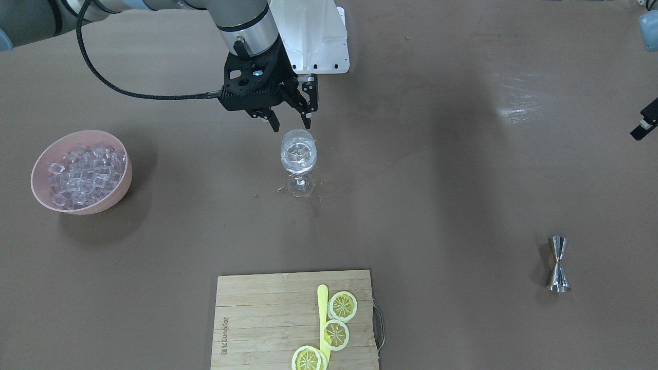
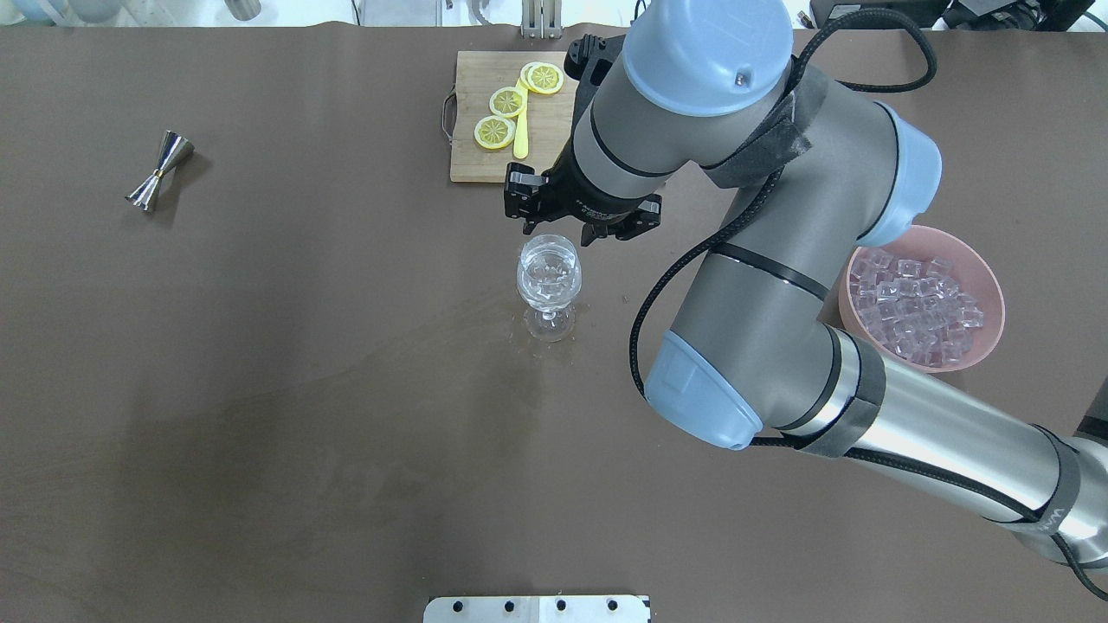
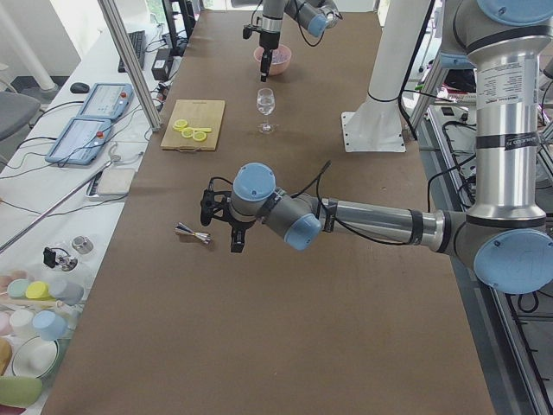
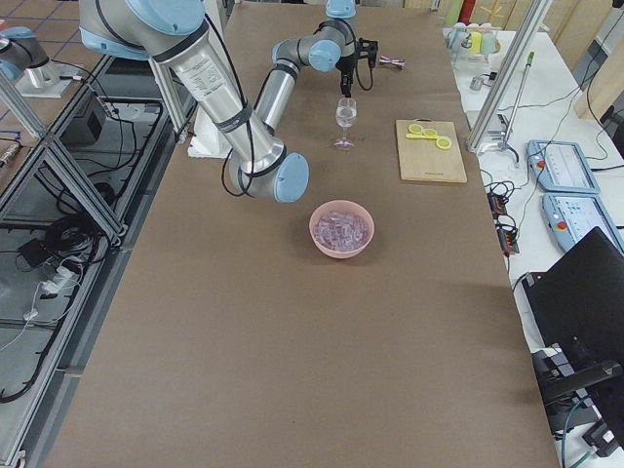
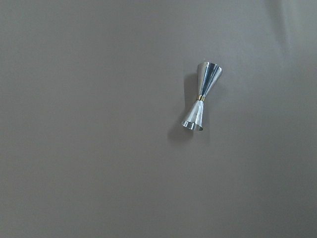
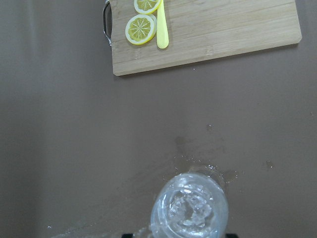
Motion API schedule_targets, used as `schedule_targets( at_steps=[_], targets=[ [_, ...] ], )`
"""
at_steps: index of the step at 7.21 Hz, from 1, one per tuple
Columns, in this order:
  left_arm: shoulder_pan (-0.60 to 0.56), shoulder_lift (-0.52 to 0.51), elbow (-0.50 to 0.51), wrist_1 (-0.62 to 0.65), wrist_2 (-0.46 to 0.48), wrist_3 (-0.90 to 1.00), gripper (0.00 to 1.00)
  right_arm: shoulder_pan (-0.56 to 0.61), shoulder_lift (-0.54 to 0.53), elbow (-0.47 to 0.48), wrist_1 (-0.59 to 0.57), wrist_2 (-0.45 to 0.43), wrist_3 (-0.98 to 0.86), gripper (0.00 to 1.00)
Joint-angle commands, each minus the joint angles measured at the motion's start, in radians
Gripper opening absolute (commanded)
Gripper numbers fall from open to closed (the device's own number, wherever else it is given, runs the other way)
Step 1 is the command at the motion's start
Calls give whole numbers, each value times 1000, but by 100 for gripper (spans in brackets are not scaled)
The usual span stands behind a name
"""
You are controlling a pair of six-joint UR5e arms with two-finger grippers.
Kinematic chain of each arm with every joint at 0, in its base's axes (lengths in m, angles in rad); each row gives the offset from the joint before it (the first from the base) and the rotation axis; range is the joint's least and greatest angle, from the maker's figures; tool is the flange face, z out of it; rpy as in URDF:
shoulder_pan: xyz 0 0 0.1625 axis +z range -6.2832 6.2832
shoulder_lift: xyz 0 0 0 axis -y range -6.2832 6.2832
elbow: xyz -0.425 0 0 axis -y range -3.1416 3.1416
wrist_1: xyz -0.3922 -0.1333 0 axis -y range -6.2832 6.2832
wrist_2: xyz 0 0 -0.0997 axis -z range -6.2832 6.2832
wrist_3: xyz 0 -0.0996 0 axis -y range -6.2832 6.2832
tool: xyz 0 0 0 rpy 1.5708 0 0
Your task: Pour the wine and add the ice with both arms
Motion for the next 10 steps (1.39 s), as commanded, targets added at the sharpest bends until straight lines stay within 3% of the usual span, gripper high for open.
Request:
schedule_targets(
  at_steps=[1, 3, 5, 8, 9, 10],
  targets=[
    [-1, 3, 1, -4, 1, 1, 98, 29, -54, 77, -40, 14, -18, 100],
    [-16, 6, 1, -4, -2, 15, 98, 184, -304, 223, -59, 127, -275, 100],
    [-54, 6, 4, 2, -2, 58, 98, 389, -497, 211, -59, 229, -671, 100],
    [-113, 6, 66, 10, -2, 199, 98, 688, -661, 48, -52, 329, -1237, 100],
    [-128, 43, 61, 10, -4, 199, 98, 770, -674, -35, -52, 335, -1409, 100],
    [-131, 116, 66, 8, 2, 198, 98, 827, -677, -83, -50, 334, -1464, 100]
  ],
)
